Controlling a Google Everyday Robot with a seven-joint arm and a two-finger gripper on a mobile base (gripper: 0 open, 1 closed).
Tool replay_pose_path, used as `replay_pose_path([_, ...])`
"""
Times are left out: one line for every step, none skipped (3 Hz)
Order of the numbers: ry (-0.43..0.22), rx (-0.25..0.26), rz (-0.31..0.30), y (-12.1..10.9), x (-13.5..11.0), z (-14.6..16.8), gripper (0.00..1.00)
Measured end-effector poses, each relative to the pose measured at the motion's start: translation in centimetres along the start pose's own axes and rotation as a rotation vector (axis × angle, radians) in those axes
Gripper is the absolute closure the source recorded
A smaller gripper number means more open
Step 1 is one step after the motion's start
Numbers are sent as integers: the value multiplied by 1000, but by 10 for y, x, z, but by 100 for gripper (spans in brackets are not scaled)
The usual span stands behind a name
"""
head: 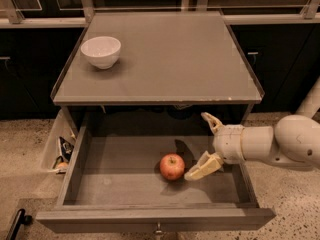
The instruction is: Place apple into top drawer
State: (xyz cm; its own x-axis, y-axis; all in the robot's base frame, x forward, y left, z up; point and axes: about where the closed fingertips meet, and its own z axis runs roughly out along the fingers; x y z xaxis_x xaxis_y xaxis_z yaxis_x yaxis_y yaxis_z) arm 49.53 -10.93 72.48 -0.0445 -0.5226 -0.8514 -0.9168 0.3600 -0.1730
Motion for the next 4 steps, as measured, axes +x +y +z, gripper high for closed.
replay_pose_path([59,20,-119,-25,-24,-28,0])
replay_pose_path([94,30,-171,-33,-34,-42,0])
replay_pose_path([167,53,-262,-52,-59,-61,0])
replay_pose_path([201,67,-325,-65,-85,-75,0])
